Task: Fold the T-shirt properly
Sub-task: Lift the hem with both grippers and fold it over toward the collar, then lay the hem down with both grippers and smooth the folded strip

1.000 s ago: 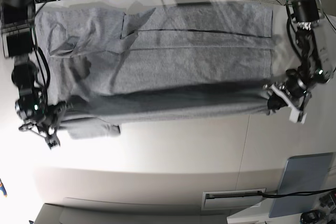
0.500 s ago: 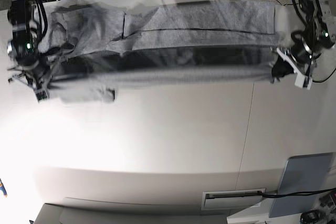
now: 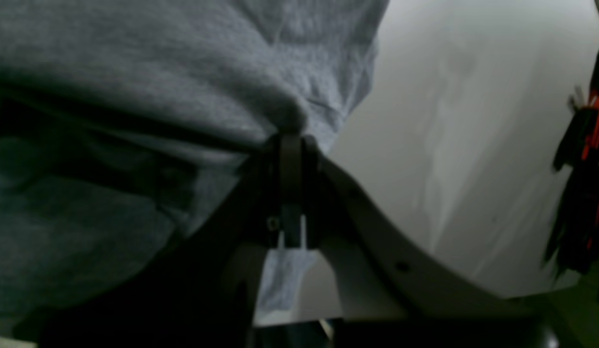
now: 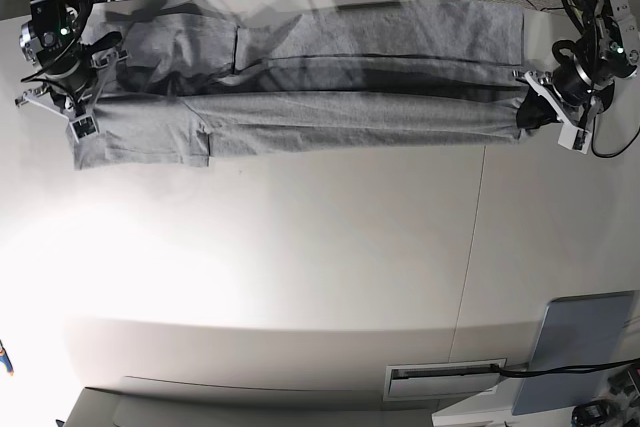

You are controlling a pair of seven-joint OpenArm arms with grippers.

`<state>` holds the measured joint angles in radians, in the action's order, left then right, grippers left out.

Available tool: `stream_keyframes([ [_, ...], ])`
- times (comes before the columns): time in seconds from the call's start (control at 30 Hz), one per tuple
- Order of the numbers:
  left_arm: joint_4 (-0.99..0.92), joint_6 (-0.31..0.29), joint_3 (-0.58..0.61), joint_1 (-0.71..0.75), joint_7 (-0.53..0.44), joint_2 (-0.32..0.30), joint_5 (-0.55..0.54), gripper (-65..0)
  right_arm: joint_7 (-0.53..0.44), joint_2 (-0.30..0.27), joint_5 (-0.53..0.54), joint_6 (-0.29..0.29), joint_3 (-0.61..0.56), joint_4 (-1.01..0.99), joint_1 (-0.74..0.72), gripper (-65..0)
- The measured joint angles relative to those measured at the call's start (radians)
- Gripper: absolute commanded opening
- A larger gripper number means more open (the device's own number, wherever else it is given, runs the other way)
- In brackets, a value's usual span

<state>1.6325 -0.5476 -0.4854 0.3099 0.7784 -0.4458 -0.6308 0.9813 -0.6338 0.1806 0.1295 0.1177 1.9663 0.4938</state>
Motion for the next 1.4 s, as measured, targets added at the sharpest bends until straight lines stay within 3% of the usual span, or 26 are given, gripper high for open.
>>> stream_keyframes([
  [0.17,0.0,0.0,0.0,0.0,0.005,0.0,0.006,-65.0,0.014,0.005,0.0,-0.003,0.0,0.002,0.016,-65.0],
  [0.43,0.0,0.0,0.0,0.0,0.016,0.0,0.009,-65.0,0.047,0.072,-0.001,-0.01,0.0,0.002,0.022,-65.0],
  [1.17,0.0,-0.004,0.0,0.0,0.026,0.0,0.008,-65.0,0.08,0.074,-0.126,-0.008,0.0,0.003,0.044,-65.0],
  [1.33,0.0,-0.003,0.0,0.0,0.032,0.0,0.008,-65.0,0.081,0.074,-0.131,0.076,0.0,0.003,0.043,-65.0],
  [1.4,0.0,-0.003,0.0,0.0,0.035,0.0,0.008,-65.0,0.081,0.074,-0.15,0.104,0.0,0.003,0.043,-55.5],
])
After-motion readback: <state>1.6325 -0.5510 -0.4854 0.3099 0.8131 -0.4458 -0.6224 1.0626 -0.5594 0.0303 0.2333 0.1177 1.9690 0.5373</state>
